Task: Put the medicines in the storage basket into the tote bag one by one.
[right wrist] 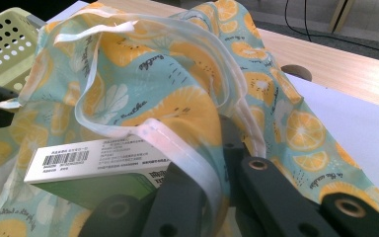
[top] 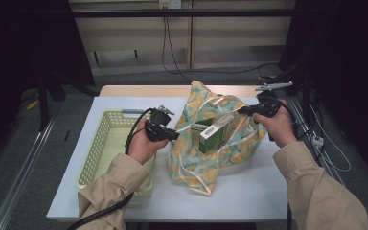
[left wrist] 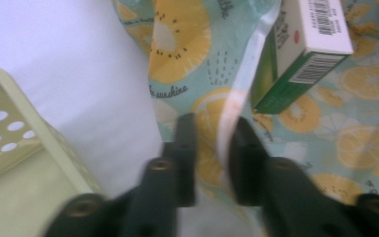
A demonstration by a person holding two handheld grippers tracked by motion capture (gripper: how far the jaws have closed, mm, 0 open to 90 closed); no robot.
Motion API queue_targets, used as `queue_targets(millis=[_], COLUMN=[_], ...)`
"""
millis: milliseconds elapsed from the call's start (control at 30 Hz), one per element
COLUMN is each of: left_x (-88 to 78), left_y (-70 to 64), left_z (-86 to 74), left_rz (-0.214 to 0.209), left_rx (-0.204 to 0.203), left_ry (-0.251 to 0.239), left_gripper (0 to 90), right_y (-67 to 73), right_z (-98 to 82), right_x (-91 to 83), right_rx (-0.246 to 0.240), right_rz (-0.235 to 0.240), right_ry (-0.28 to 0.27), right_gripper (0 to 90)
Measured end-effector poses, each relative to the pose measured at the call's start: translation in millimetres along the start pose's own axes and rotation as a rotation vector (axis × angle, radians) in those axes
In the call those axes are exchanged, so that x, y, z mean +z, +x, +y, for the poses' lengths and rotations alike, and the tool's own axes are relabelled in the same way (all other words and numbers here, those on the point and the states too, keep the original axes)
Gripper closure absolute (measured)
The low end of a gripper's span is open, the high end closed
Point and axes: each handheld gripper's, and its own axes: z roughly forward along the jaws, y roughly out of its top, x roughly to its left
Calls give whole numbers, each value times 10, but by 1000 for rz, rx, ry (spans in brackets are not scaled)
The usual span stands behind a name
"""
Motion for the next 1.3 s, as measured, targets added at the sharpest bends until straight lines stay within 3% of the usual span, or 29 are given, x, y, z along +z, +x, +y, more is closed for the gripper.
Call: queue_targets(millis=[33,133,267,367,467,567,1033,1300], left_x=[-10,-60,-158,-238,-312,-360,-471,-587], left_y=[-2,1,8,12,1,-3,-33,-46], left_z=[9,47,123,185,247,309,568,704], left_rz=[-7,-25,-54,-69,-61,-70,-50,-65], left_rx=[-6,-39,-99,-116,-109,-127,-117,-111], left_ry=[5,-2,-32,-53,-73,-99,-119,-134], left_gripper=[871,899,900,900,900,900,900,900], right_y=[3,18,52,80,108,143,252,265], right_z=[1,4,17,24,30,34,62,94], right_x=[-5,-18,-35,-29,-10,20,46,13], right_rx=[2,2,-5,-8,-14,-20,-38,-41], right_rz=[2,4,10,17,28,42,81,90], right_ry=[0,-4,-7,-4,0,5,1,-11], right_gripper=[895,895,895,895,895,895,895,895])
